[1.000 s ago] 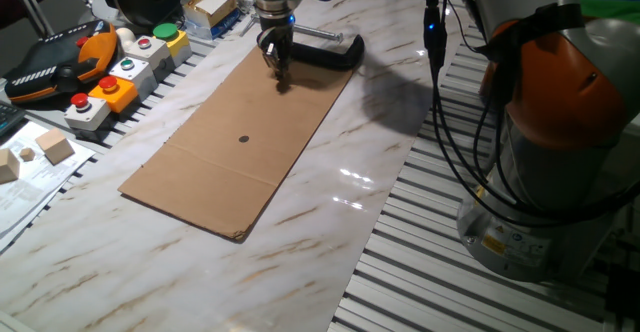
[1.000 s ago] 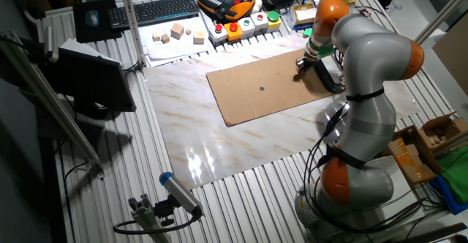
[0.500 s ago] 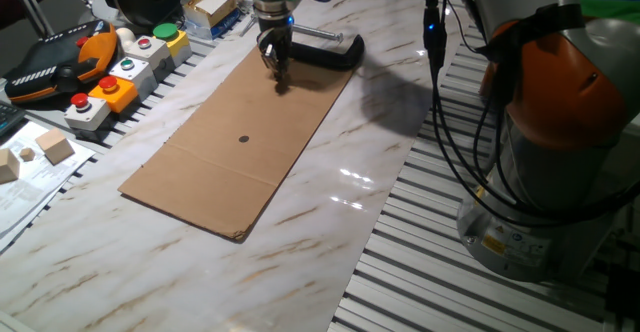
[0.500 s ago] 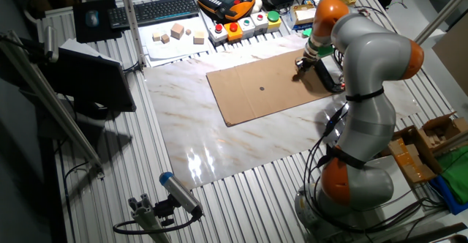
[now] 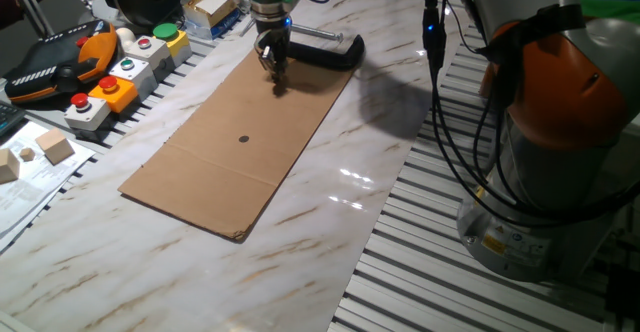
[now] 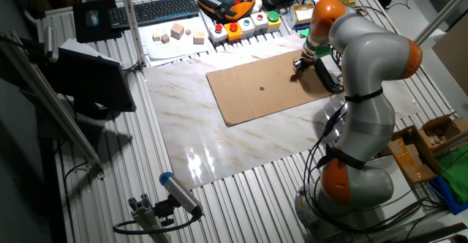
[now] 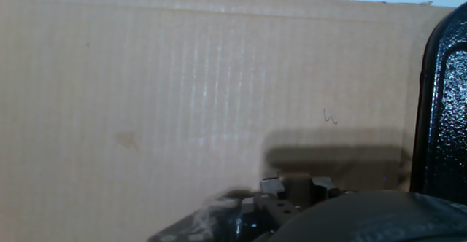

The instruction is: Hold a small block with the gripper and sweep it from left to right on the table

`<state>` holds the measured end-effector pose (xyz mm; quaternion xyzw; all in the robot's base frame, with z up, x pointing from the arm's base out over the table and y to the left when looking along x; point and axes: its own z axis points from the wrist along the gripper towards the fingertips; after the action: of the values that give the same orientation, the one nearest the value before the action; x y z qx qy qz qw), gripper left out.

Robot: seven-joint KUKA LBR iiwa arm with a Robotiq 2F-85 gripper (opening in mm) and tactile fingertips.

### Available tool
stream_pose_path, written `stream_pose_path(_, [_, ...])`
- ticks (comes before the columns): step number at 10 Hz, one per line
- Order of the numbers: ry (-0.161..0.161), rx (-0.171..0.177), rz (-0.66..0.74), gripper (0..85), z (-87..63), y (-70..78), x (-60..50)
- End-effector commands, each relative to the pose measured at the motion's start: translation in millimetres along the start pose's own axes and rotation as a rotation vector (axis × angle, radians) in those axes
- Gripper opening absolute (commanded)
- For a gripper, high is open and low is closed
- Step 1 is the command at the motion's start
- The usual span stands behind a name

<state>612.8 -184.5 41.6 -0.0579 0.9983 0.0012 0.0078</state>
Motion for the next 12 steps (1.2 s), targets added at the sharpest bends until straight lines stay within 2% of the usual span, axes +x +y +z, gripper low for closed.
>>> stream_pose_path(1, [0.000,0.000,0.002,0.7,0.0,1.3,-0.5])
stream_pose_path(12, [0.005,-0.007,0.019,0.7,0.9,17.3,-3.9])
